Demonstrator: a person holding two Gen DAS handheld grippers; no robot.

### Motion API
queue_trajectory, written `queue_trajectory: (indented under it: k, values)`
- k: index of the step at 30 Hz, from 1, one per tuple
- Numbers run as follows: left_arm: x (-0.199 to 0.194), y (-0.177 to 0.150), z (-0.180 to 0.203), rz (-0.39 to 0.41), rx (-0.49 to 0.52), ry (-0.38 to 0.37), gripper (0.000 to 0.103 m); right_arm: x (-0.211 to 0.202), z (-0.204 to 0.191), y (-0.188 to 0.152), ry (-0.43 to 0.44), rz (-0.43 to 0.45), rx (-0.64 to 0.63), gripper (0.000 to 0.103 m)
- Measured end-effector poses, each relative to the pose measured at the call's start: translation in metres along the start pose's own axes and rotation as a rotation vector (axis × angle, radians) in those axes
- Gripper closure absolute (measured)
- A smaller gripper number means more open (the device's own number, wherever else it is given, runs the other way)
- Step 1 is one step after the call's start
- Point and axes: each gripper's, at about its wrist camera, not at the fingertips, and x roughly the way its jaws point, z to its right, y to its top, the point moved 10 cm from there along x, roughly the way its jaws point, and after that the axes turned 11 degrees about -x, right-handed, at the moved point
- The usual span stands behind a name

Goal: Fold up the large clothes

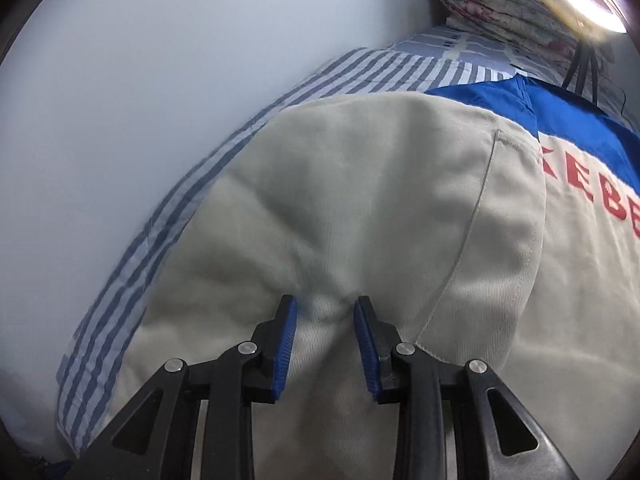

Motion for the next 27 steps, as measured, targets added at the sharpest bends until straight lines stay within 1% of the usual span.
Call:
queue_trajectory:
  k: [1,3,5,6,8,11,13,14,15,16,17,18,19,20,22,23,24,26,27]
  values:
    - [0.003,0.000,0.001,-0.008,0.002,-0.002,0.056,-0.007,-0.001,-0.001,0.005,-0.010,0.000,0.072]
    - [0.011,-0.004,0.004,-0.036,0.016,-0.002,0.056,-0.023,-0.009,-0.005,0.052,-0.014,0.020,0.072]
    - [0.019,-0.008,0.007,-0.055,0.033,0.004,0.056,-0.052,-0.024,-0.012,0.147,0.015,0.025,0.072]
    - [0.022,-0.009,0.006,-0.056,0.038,0.020,0.056,-0.061,-0.032,-0.018,0.167,0.015,0.014,0.072]
    - [0.024,-0.008,0.006,-0.050,0.022,0.017,0.056,-0.083,-0.051,-0.037,0.216,0.001,-0.019,0.072]
    - [0.026,-0.007,0.006,-0.050,0.022,0.008,0.057,-0.097,-0.072,-0.068,0.296,-0.033,-0.025,0.070]
    - [0.025,-0.007,0.006,-0.041,0.041,0.020,0.066,-0.097,-0.085,-0.087,0.322,-0.067,-0.023,0.070]
    - [0.024,-0.007,0.006,-0.031,0.055,0.028,0.079,-0.093,-0.089,-0.097,0.312,-0.088,-0.031,0.068]
    - [0.020,-0.006,0.009,-0.022,0.063,0.021,0.088,-0.088,-0.089,-0.103,0.295,-0.101,-0.039,0.067]
    - [0.017,-0.007,0.011,-0.014,0.069,0.010,0.089,-0.080,-0.088,-0.112,0.264,-0.125,-0.042,0.065]
    - [0.011,-0.007,0.016,0.002,0.087,-0.001,0.093,-0.073,-0.087,-0.119,0.254,-0.142,-0.034,0.065]
    - [0.006,-0.007,0.021,0.021,0.113,-0.008,0.095,-0.070,-0.087,-0.119,0.255,-0.138,-0.028,0.063]
    - [0.002,-0.007,0.026,0.037,0.135,-0.013,0.096,-0.072,-0.088,-0.118,0.263,-0.128,-0.025,0.056]
    - [-0.003,-0.009,0.030,0.049,0.154,-0.019,0.097,-0.073,-0.091,-0.118,0.272,-0.139,-0.021,0.052]
    - [-0.011,-0.012,0.040,0.070,0.197,-0.037,0.099,-0.078,-0.093,-0.115,0.256,-0.160,-0.010,0.051]
    - [-0.015,-0.014,0.044,0.078,0.214,-0.044,0.100,-0.083,-0.095,-0.110,0.262,-0.154,-0.008,0.050]
    - [-0.016,-0.015,0.046,0.082,0.224,-0.051,0.100,-0.086,-0.093,-0.103,0.271,-0.141,-0.006,0.049]
    - [-0.019,-0.017,0.052,0.087,0.246,-0.063,0.100,-0.102,-0.097,-0.083,0.282,-0.098,-0.001,0.041]
    - [-0.020,-0.018,0.054,0.090,0.256,-0.065,0.100,-0.106,-0.098,-0.073,0.285,-0.085,0.004,0.040]
